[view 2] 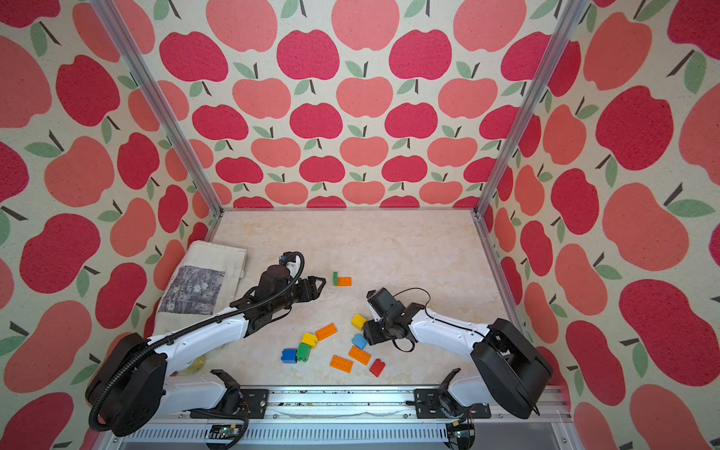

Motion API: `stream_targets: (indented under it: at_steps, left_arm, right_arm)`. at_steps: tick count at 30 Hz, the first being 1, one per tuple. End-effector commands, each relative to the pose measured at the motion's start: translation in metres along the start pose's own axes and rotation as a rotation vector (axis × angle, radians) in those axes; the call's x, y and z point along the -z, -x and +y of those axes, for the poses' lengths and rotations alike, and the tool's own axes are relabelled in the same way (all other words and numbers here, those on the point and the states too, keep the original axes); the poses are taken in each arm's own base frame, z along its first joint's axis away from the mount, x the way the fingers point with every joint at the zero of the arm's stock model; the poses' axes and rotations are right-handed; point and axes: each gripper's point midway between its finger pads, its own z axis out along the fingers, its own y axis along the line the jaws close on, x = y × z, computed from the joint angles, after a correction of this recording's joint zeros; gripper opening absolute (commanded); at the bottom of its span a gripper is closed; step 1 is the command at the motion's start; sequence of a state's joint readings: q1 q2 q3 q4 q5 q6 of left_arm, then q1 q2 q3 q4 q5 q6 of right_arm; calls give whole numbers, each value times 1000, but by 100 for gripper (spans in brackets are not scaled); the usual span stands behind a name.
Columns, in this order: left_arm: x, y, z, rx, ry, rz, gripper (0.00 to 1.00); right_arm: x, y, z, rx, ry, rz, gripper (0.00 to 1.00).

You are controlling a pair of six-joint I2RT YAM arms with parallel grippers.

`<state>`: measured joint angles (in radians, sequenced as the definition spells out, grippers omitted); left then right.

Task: Assemble the letter p with lego
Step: Pick up the lego brick from the center of the board.

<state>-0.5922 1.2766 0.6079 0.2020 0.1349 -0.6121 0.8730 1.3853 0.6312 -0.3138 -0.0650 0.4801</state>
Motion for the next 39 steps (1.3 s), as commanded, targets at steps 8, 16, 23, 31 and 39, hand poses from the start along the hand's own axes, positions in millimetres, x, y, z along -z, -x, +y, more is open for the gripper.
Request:
stream_targets:
  at_steps: [8, 16, 23, 31, 39]
  left_arm:
    - [2, -11, -6, 0, -58, 44, 74]
    - [3, -12, -11, 1, -65, 75, 74]
    - [4, -22, -24, -14, -131, 155, 75]
    - [16, -17, -68, -13, -375, 160, 75]
    - [26, -16, -95, -35, -539, 175, 69]
  right_arm:
    - [-2, -7, -17, 47, -157, 33, 44]
    - [-7, -4, -26, 53, -215, -11, 40]
    - [25, 24, -13, 126, -160, -190, 38]
    - [80, 75, 28, 321, -11, -478, 39]
    - [104, 113, 61, 464, 64, -672, 37]
